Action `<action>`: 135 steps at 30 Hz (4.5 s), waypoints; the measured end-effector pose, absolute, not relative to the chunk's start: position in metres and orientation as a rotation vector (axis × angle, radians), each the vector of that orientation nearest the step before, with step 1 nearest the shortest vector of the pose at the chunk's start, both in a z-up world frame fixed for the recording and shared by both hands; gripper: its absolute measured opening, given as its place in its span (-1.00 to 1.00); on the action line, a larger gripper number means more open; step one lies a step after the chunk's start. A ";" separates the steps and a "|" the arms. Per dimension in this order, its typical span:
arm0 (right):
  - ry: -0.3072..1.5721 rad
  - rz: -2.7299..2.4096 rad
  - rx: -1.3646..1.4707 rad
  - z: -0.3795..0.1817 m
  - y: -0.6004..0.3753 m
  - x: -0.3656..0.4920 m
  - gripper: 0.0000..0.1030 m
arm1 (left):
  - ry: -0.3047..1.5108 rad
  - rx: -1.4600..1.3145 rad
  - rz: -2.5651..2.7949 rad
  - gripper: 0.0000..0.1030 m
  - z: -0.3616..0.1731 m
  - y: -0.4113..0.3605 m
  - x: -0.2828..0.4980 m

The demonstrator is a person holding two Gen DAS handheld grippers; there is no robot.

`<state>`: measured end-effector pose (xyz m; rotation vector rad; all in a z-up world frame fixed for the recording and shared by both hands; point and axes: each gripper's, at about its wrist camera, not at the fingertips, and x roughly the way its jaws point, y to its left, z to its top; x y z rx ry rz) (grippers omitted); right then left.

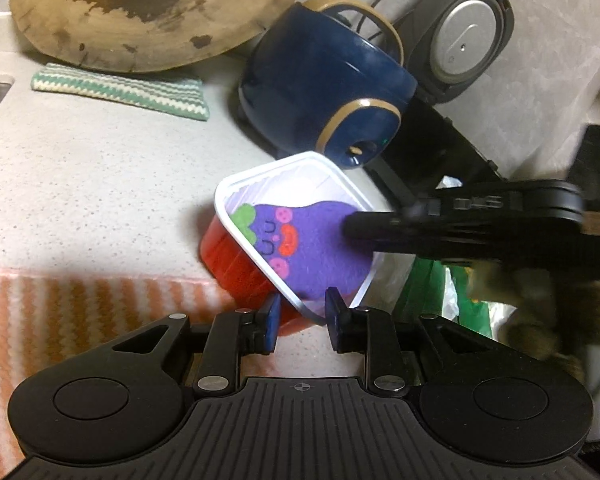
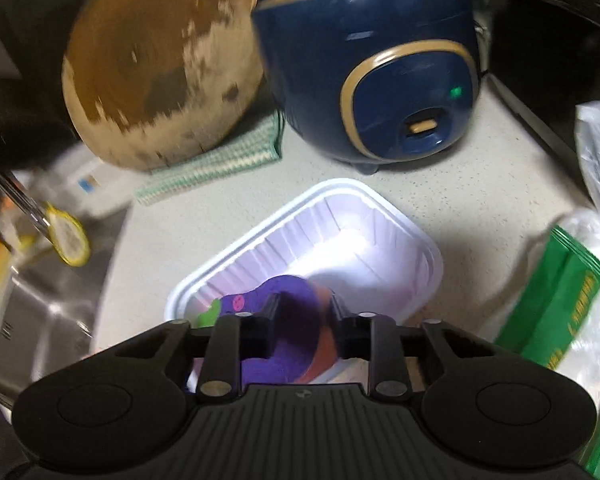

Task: Collect trash

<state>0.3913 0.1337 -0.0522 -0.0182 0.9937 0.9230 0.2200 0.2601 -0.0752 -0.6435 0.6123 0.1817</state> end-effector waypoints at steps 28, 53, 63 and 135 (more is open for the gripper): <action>1.102 0.937 0.111 -0.088 0.119 0.414 -0.38 | 0.643 -0.598 0.181 -0.45 -0.081 0.260 0.227; 0.867 0.705 -0.149 -0.080 0.027 0.347 0.36 | 0.670 -0.535 0.173 -0.46 -0.076 0.247 0.243; 0.912 0.715 -0.058 -0.101 0.015 0.343 0.96 | 0.670 -0.538 0.200 -0.46 -0.076 0.244 0.243; 0.713 0.578 -0.263 -0.081 -0.022 0.332 0.27 | 0.612 -0.540 0.438 -0.39 -0.086 0.270 0.250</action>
